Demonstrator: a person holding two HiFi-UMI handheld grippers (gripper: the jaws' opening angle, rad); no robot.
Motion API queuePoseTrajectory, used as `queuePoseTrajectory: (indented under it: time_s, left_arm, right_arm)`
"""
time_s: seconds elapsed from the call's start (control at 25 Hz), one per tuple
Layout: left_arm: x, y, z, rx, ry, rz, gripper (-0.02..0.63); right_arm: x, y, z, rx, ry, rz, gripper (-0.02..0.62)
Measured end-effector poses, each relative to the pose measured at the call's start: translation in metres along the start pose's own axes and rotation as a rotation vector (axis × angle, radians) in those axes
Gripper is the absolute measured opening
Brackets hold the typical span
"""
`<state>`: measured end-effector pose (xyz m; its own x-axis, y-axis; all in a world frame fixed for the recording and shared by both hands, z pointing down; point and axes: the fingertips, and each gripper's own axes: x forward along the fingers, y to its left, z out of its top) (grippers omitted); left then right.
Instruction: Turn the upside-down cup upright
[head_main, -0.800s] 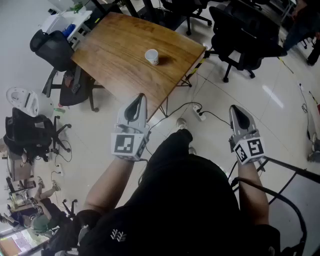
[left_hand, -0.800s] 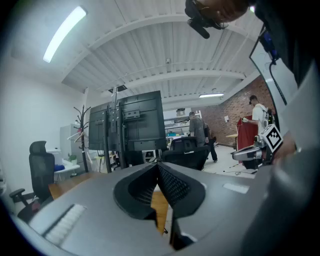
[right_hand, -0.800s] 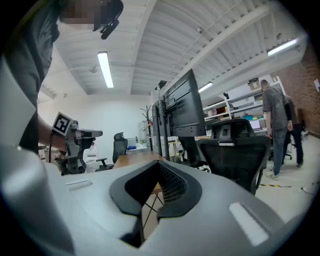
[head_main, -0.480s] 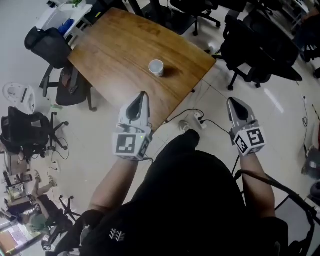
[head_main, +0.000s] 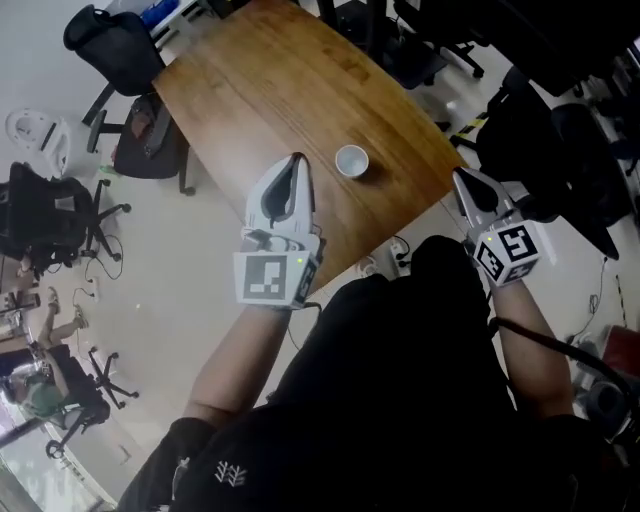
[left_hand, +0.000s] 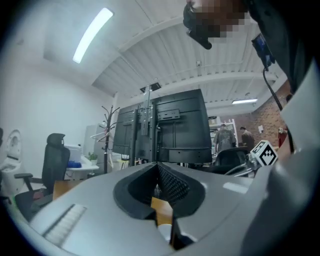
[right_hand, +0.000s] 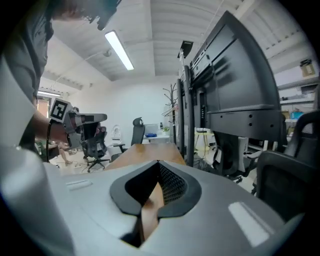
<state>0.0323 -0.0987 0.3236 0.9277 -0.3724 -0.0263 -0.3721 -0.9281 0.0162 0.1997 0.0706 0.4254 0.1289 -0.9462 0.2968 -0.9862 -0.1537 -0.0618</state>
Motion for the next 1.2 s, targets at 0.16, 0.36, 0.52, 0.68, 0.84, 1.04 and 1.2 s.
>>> queuePoseTrajectory:
  time_s: [0.16,0.36,0.52,0.68,0.84,1.04,1.2]
  left_arm:
    - [-0.013,0.027,-0.031,-0.079,0.089,0.139,0.000]
    - [-0.038,0.058,-0.054,-0.094,0.111,0.325,0.000]
    - [-0.045,0.061,-0.074,-0.098,0.186,0.400,0.000]
    - [-0.041,0.056,-0.068,-0.061,0.188,0.461,0.000]
    - [-0.037,0.065,-0.058,-0.063,0.207,0.537,0.000]
    - [-0.037,0.066,-0.052,-0.049,0.216,0.582,0.000]
    - [-0.038,0.077,-0.054,-0.042,0.218,0.608,0.000]
  right_arm:
    - [0.057,-0.004,0.009,-0.047,0.088,0.144,0.002]
    - [0.129,0.012,-0.001,-0.100,0.167,0.321,0.003]
    - [0.174,0.024,-0.032,-0.166,0.268,0.408,0.003]
    - [0.196,0.038,-0.054,-0.158,0.346,0.477,0.003]
    - [0.198,0.057,-0.074,-0.184,0.432,0.580,0.005]
    - [0.194,0.064,-0.088,-0.224,0.492,0.621,0.040]
    - [0.209,0.055,-0.096,-0.162,0.526,0.584,0.072]
